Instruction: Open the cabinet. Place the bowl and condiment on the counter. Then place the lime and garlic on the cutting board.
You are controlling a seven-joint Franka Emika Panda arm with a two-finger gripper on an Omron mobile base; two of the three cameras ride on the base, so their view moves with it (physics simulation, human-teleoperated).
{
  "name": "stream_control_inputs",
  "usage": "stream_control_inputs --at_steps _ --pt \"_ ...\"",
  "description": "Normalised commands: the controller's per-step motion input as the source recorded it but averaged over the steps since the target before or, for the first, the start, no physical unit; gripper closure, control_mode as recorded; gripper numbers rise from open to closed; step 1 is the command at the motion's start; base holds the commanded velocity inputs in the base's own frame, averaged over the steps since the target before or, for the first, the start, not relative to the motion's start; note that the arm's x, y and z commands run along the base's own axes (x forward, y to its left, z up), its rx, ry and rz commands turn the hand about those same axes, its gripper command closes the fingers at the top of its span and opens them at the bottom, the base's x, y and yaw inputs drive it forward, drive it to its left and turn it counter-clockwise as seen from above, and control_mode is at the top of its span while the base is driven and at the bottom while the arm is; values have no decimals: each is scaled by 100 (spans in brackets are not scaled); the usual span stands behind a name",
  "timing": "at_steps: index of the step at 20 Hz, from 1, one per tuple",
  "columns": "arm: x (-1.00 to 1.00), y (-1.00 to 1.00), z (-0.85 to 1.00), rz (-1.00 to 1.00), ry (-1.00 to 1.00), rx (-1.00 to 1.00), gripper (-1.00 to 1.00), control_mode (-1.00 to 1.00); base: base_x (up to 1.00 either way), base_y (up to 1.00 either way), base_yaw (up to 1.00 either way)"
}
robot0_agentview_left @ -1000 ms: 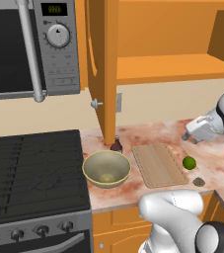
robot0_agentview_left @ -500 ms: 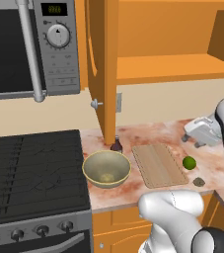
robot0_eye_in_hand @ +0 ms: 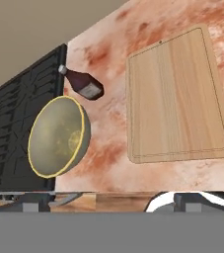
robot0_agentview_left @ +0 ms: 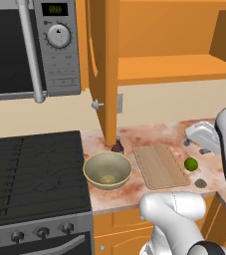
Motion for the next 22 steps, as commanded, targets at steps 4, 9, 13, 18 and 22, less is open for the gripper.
stream_control_inputs --at_steps 4,9,13,18,22 --pt "-15 -30 0 -13 10 0 -100 -100 0 0 0" --pt "-9 -33 0 -12 15 0 -100 -100 0 0 0" --pt "0 -14 0 -10 20 0 -100 -100 0 0 0" --pt "0 -4 -1 -7 19 0 -100 -100 0 0 0" --pt "0 0 -16 -2 11 0 -100 -100 0 0 0"
